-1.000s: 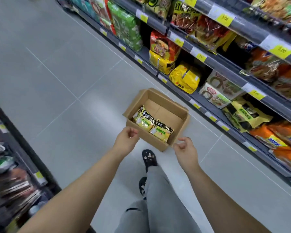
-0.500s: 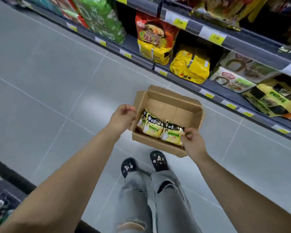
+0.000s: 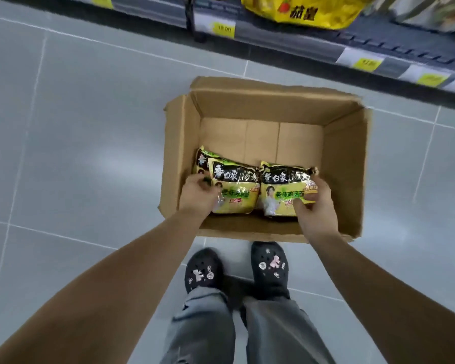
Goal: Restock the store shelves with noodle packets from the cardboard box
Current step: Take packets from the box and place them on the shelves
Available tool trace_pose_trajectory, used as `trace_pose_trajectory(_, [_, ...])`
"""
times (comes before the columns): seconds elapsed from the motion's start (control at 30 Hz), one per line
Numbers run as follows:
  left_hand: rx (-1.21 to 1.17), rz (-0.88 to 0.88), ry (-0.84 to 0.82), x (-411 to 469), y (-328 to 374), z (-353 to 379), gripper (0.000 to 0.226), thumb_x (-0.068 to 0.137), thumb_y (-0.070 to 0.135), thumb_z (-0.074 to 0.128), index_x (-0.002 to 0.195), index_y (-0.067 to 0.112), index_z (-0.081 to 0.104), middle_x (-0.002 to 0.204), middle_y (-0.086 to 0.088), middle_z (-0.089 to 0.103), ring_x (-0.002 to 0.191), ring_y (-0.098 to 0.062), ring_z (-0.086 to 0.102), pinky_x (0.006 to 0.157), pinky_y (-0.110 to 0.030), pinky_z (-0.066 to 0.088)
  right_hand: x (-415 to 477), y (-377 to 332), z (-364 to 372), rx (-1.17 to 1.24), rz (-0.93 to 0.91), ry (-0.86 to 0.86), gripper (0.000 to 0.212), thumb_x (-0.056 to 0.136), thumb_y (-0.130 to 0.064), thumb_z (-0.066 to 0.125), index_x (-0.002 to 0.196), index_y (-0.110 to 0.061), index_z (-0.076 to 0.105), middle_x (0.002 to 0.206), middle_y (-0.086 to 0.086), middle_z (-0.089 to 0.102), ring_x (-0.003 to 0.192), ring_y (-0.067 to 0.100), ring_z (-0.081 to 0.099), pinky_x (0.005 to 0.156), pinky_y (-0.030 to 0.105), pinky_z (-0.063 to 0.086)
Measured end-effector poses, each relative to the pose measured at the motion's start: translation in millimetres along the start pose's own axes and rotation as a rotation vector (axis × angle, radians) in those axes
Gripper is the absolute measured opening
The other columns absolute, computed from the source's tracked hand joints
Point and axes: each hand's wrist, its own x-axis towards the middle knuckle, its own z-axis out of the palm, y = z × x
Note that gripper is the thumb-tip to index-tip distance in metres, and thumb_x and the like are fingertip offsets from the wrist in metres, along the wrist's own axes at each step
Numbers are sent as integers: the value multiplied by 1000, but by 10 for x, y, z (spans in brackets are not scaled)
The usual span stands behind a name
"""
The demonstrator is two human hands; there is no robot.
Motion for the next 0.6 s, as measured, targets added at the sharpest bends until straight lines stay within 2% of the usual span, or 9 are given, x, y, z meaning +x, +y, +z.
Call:
trace_pose_trajectory(0.03, [6, -13, 33, 152, -90, 94, 51, 87, 22, 63, 133, 9, 46, 123, -1, 59, 92, -10, 57, 69, -3, 43, 96, 114, 48, -16, -3, 27, 62, 88, -17, 60, 142, -26, 30, 120, 1, 52, 108, 18, 53, 82, 32, 45])
trace_pose_trajectory(0.07, [28, -41, 36, 271, -162, 185, 58, 87, 28, 64, 137, 11, 42, 128, -5, 58, 102, -17, 58, 84, -16, 47, 186, 220, 85, -32, 3, 47, 64, 87, -18, 61, 143, -23, 30, 126, 4, 50, 116, 20, 49, 91, 35, 45])
trace_pose_trajectory(0.1, [65, -75, 13, 362, -214, 276, 63, 87, 31, 64, 141, 13, 37, 132, -8, 53, 114, -23, 55, 95, -27, 45, 276, 312, 107, -53, 18, 58, 67, 85, -19, 63, 143, -21, 29, 132, 6, 46, 122, 22, 45, 100, 39, 41])
trace_pose_trajectory(0.13, [109, -104, -23, 420, -235, 363, 64, 87, 32, 63, 141, 13, 34, 134, -9, 50, 121, -27, 51, 100, -32, 41, 364, 394, 120, -79, 37, 56, 71, 84, -21, 65, 144, -21, 28, 137, 8, 42, 127, 25, 40, 105, 42, 37])
trace_pose_trajectory(0.2, [181, -97, -46, 505, -253, 519, 61, 86, 32, 65, 136, 11, 37, 133, -11, 46, 123, -29, 47, 99, -34, 39, 519, 517, 124, -120, 65, 28, 78, 82, -25, 66, 146, -21, 23, 141, 11, 38, 132, 28, 34, 110, 45, 31])
trace_pose_trajectory(0.33, [302, -8, 76, 566, -256, 669, 68, 80, 40, 70, 133, 11, 40, 139, -12, 35, 129, -31, 38, 107, -40, 35, 814, 624, 137, -130, 145, 4, 85, 81, -32, 66, 148, -25, 15, 146, 12, 33, 135, 33, 31, 112, 47, 29])
trace_pose_trajectory(0.47, [148, 60, 82, 609, -274, 711, 53, 78, 26, 74, 121, 11, 46, 125, -7, 55, 118, -23, 51, 96, -30, 41, 1043, 602, 217, 15, 359, -41, 101, 77, -41, 73, 150, -20, 8, 149, 11, 35, 136, 34, 34, 109, 42, 31])
trace_pose_trajectory(0.53, [117, 81, 68, 589, -249, 701, 48, 79, 24, 74, 117, 13, 47, 113, -1, 60, 108, -17, 55, 90, -28, 45, 1079, 605, 249, 20, 433, -18, 102, 68, -47, 79, 145, -12, 23, 143, 10, 43, 131, 33, 42, 106, 40, 36])
trace_pose_trajectory(0.6, [128, 103, 63, 535, -211, 668, 45, 79, 29, 74, 113, 16, 48, 99, 5, 59, 97, -15, 57, 85, -31, 50, 1034, 595, 265, -10, 455, 0, 90, 59, -53, 82, 130, -9, 47, 131, 7, 56, 118, 28, 54, 100, 38, 45])
